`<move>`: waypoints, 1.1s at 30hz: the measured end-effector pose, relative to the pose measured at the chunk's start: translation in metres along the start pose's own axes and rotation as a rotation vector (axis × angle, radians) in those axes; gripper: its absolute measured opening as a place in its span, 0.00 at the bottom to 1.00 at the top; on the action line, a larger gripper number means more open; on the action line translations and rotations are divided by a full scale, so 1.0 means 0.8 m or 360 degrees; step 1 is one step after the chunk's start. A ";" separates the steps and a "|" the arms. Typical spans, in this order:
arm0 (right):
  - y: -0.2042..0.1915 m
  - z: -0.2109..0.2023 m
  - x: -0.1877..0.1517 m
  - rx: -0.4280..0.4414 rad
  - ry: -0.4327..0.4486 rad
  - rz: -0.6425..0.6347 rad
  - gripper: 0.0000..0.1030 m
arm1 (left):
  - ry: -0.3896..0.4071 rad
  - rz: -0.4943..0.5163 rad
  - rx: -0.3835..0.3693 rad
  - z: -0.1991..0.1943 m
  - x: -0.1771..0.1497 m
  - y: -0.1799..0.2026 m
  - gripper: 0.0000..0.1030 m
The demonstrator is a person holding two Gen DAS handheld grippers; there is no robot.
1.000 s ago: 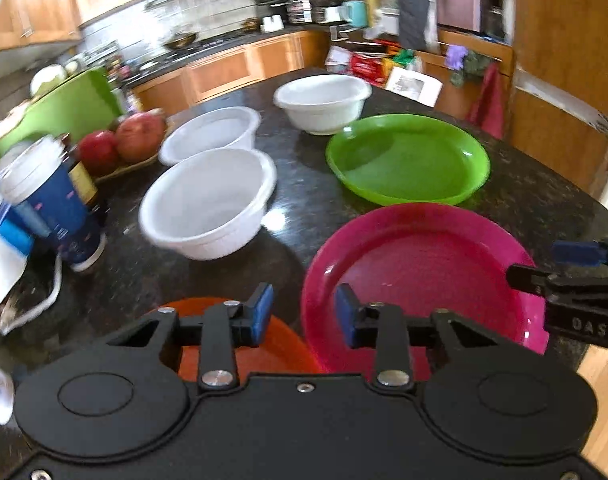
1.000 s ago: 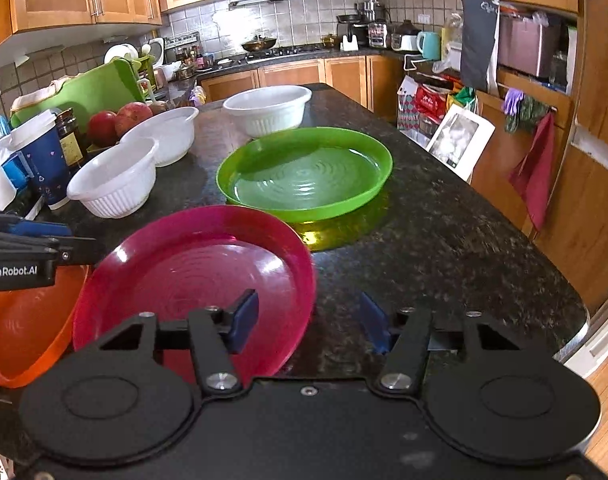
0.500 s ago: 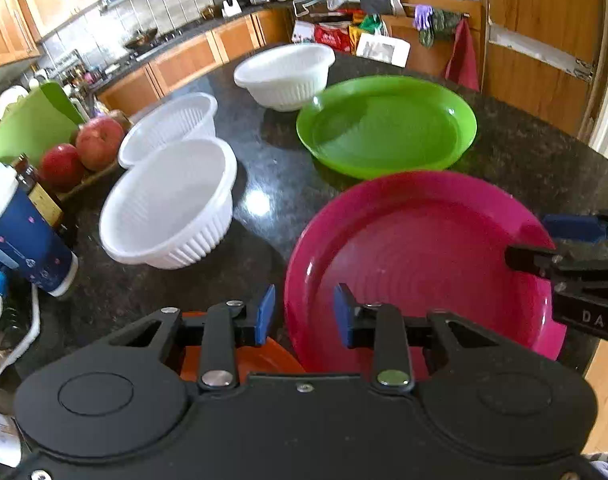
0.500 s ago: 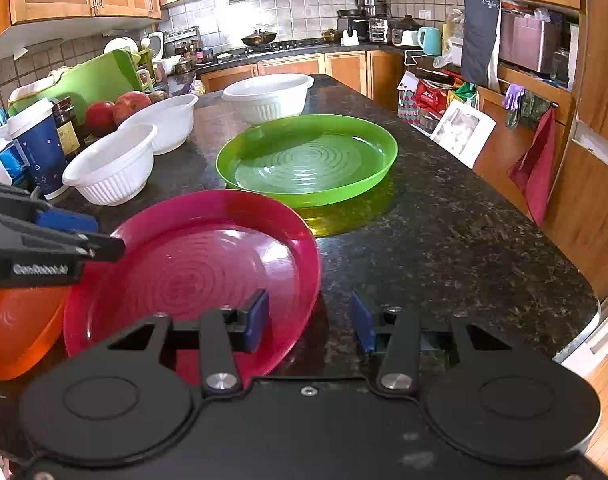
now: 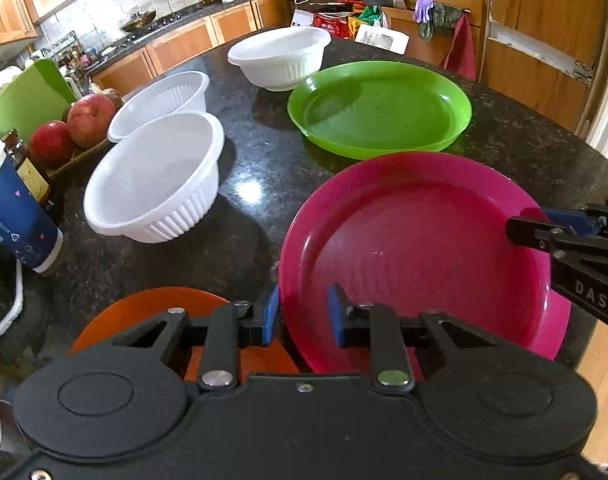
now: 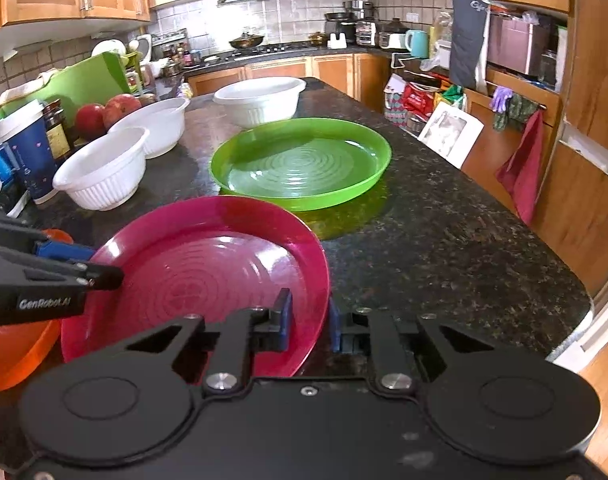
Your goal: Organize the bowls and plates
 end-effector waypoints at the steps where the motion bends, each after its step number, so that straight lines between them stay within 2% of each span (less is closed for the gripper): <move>1: 0.001 -0.001 0.000 -0.0013 0.0004 0.0003 0.21 | -0.0003 -0.0008 -0.0015 0.000 0.001 0.001 0.32; 6: 0.015 -0.012 0.003 -0.0062 0.0045 -0.0001 0.21 | -0.0020 -0.0046 -0.0068 -0.007 0.002 0.015 0.32; 13: 0.048 -0.021 0.012 -0.0061 0.0073 -0.0051 0.21 | -0.0044 -0.0100 -0.0066 -0.015 0.011 0.050 0.32; 21: 0.105 -0.017 0.029 -0.0039 0.0041 -0.0119 0.21 | -0.0096 -0.0215 -0.0043 -0.004 0.032 0.097 0.32; 33: 0.173 0.008 0.044 0.0053 -0.0018 -0.0194 0.21 | -0.0081 -0.0350 0.0059 0.003 0.051 0.147 0.32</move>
Point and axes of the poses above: each gripper's, at about its wrist camera, not at the fingertips, and z roughly the way its jaws point, y to its right, x to its top, the point moved 2 cm from there along z, roughly the way its jaws point, and after that the axes turned 6 degrees about x, right-handed, at the moved point
